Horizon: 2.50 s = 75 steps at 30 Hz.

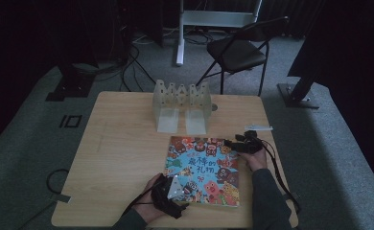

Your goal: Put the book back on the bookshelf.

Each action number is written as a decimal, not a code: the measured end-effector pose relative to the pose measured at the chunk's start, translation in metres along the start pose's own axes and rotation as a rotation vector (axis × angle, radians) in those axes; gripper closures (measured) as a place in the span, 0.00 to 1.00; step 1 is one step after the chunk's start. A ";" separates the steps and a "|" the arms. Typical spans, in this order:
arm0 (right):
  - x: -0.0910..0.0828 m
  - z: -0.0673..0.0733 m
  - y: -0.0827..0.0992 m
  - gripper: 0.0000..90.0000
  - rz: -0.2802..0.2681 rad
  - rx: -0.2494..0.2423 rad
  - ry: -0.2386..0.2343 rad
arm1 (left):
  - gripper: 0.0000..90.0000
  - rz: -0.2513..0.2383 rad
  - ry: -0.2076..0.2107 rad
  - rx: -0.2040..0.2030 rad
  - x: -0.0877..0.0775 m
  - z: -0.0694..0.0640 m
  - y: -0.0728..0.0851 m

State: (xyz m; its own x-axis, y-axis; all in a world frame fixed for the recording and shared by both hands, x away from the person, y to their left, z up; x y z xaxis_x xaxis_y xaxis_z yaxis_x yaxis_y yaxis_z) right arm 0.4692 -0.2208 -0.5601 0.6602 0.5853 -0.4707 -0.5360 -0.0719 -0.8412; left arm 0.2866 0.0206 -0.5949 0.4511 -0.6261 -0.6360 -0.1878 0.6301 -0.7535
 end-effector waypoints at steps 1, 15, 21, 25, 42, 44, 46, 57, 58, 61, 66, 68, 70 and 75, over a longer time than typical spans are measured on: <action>-0.002 0.001 -0.003 0.30 -0.006 -0.002 -0.003 | 0.02 -0.006 0.005 -0.003 0.002 -0.001 -0.002; -0.014 0.012 -0.025 0.35 -0.046 -0.013 -0.031 | 0.06 -0.092 -0.007 0.077 0.008 -0.016 -0.043; -0.011 0.010 -0.013 0.38 0.002 0.033 -0.056 | 0.07 -0.115 0.001 0.064 0.002 -0.014 -0.046; -0.012 0.017 -0.015 0.46 0.012 0.030 -0.098 | 0.07 -0.121 0.000 0.060 0.001 -0.014 -0.046; -0.027 0.041 -0.044 0.71 -0.043 0.077 -0.229 | 0.10 -0.158 0.048 -0.041 -0.012 -0.003 -0.035; -0.029 0.044 -0.047 0.71 -0.041 0.065 -0.222 | 0.11 -0.149 0.051 -0.048 -0.015 -0.002 -0.029; -0.031 0.047 -0.051 0.72 -0.044 0.054 -0.215 | 0.13 -0.149 0.064 -0.065 -0.021 -0.002 -0.023; -0.046 0.069 -0.069 0.75 -0.104 0.009 -0.191 | 0.16 -0.219 0.069 -0.219 -0.055 0.031 -0.008; -0.048 0.071 -0.070 0.76 -0.115 0.012 -0.195 | 0.17 -0.224 0.067 -0.229 -0.056 0.035 -0.008; -0.054 0.075 -0.075 0.79 -0.150 0.017 -0.204 | 0.20 -0.233 0.068 -0.256 -0.056 0.048 -0.007; -0.066 0.083 -0.085 0.82 -0.202 0.006 -0.217 | 0.31 -0.256 0.073 -0.305 -0.053 0.069 -0.009; -0.072 0.087 -0.088 0.84 -0.227 0.006 -0.230 | 0.40 -0.266 0.079 -0.338 -0.050 0.078 -0.009; -0.077 0.090 -0.090 0.85 -0.252 0.002 -0.248 | 0.46 -0.266 0.070 -0.373 -0.046 0.088 -0.007; -0.088 0.094 -0.095 0.88 -0.300 0.011 -0.304 | 0.43 -0.285 0.067 -0.426 -0.037 0.103 -0.006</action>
State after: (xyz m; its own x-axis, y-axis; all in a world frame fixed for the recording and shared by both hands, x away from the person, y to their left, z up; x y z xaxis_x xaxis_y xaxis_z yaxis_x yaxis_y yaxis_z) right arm 0.4125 -0.1892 -0.4142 0.6035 0.7905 -0.1042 -0.3502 0.1453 -0.9254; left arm 0.3614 0.0874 -0.5495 0.4815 -0.7825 -0.3947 -0.4108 0.1963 -0.8903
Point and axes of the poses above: each handheld gripper's, and its own axes: x roughly forward along the jaws, y roughly out of its underside, z roughly to its left, the point moved 8 cm from there along x, roughly forward along the jaws, and after that the axes turned 7 degrees about -z, right-handed, at the moved point
